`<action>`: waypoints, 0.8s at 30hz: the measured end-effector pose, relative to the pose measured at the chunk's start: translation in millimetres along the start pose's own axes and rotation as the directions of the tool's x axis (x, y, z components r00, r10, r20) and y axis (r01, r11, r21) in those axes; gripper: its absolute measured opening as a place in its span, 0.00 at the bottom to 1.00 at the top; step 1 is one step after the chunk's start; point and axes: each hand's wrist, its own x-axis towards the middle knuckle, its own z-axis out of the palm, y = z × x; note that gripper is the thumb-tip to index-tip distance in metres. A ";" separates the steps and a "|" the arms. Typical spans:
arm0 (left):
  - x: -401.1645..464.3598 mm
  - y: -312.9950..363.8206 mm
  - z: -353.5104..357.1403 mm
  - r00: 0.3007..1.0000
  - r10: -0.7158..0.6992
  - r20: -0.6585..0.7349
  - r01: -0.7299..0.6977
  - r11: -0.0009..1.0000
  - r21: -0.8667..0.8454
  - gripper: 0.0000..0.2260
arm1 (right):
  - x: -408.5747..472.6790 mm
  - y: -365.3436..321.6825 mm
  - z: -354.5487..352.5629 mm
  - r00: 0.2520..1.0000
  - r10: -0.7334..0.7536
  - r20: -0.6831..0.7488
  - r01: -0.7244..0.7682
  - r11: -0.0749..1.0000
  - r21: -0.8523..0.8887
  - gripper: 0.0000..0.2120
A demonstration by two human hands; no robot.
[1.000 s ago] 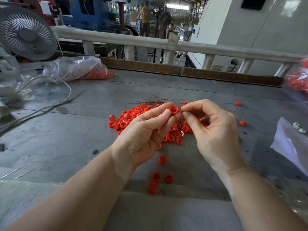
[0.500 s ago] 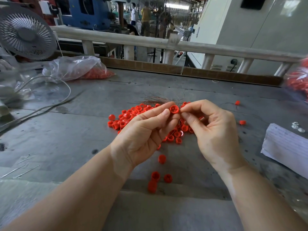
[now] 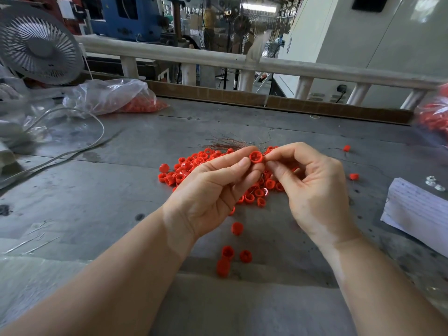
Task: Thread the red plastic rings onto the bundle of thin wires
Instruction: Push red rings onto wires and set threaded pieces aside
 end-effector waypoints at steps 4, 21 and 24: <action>-0.2 -0.8 1.1 1.000 0.010 -0.008 -0.010 1.000 0.005 0.10 | 0.5 -0.7 0.3 1.000 0.008 0.002 -0.008 1.000 0.026 0.07; -1.8 -2.4 1.7 0.998 -0.018 0.064 0.019 1.000 -0.015 0.10 | 2.6 1.2 0.4 0.924 0.362 0.124 -0.369 0.759 0.537 0.05; -1.0 -2.2 0.7 0.998 -0.013 0.060 0.014 1.000 -0.015 0.10 | 3.1 0.9 0.1 0.915 0.376 0.146 -0.390 0.732 0.558 0.04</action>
